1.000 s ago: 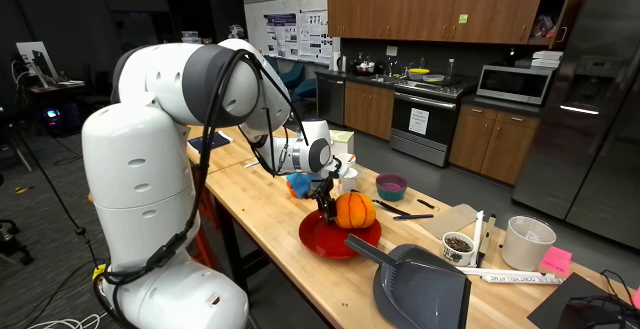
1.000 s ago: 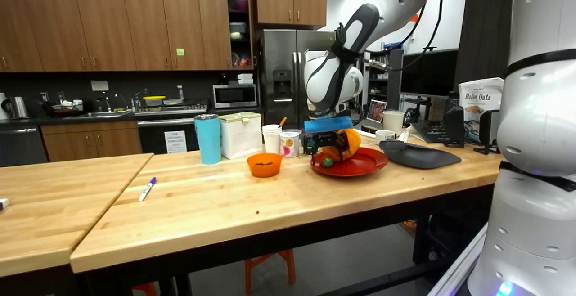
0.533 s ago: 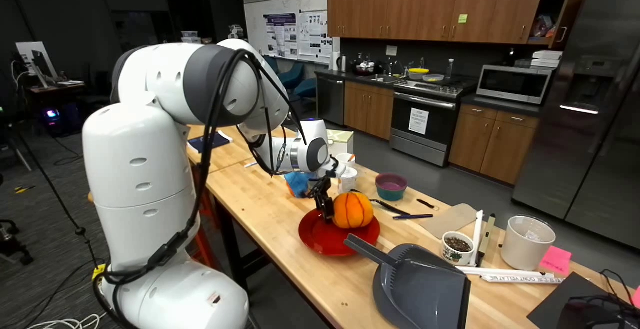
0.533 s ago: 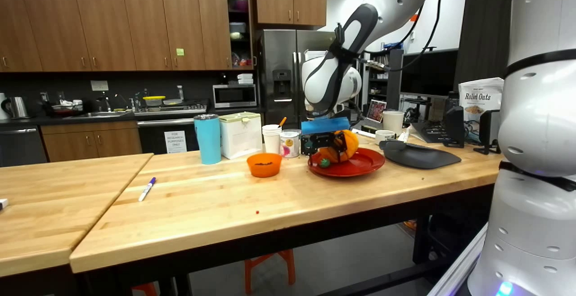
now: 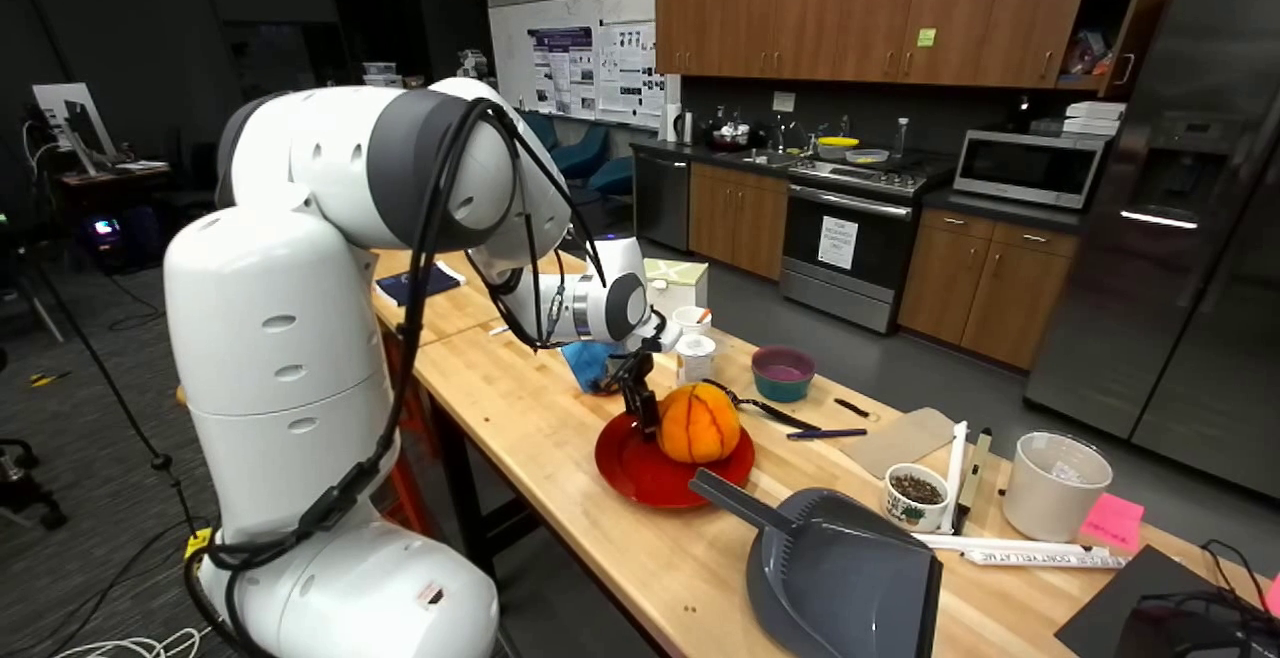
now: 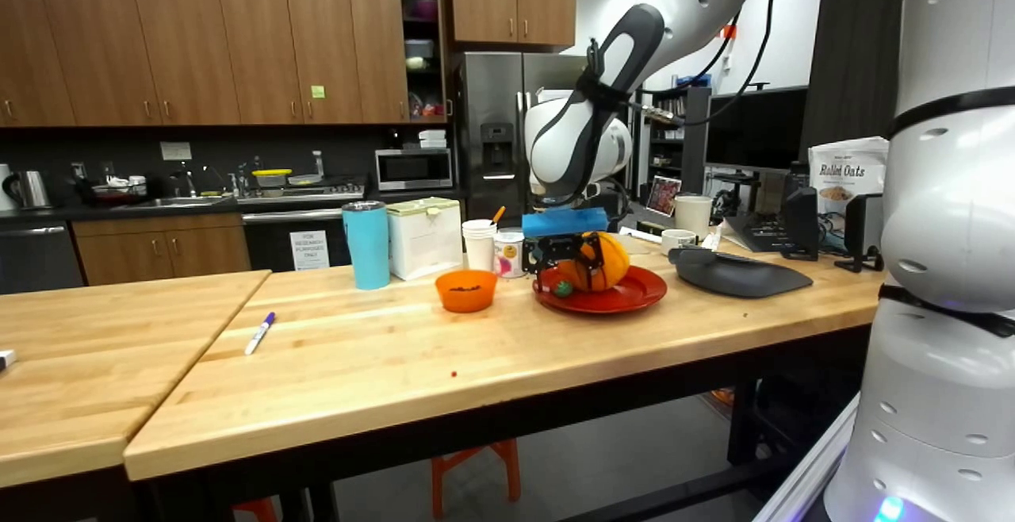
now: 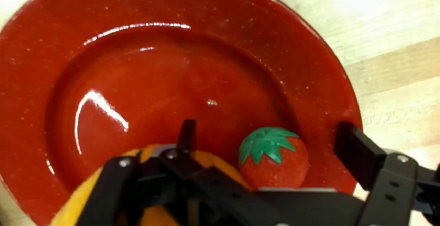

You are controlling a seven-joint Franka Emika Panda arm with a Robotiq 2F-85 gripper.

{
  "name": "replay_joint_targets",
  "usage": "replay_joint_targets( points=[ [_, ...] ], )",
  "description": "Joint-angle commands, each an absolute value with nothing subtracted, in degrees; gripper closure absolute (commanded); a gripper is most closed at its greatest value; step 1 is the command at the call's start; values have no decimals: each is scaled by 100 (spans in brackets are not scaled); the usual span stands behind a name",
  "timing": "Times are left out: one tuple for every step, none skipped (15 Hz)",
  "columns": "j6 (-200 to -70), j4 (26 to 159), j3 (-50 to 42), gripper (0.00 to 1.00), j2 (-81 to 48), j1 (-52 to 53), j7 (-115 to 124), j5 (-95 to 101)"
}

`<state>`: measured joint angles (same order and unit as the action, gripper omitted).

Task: Push the orange bowl to the left

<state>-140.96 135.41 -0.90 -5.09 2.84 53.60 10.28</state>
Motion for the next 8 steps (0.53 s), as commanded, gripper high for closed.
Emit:
replay_joint_targets(
  points=[
    [-14744, 13664, -201, 0, -542, 259, 6050, 1225],
    [-14902, 13670, -222, 0, -573, 264, 6206, 1281],
    [-15063, 13675, -240, 0, -617, 272, 6334, 1316],
    [-15211, 13681, -253, 0, -653, 281, 6407, 1312],
    [-15402, 13687, -250, 0, -708, 289, 6439, 1239],
    [-15596, 13672, -246, 0, -785, 301, 6478, 1176],
    [-15776, 13658, -258, 0, -854, 319, 6538, 1164],
    [-15950, 13633, -274, 0, -930, 349, 6616, 1176]
  ],
)
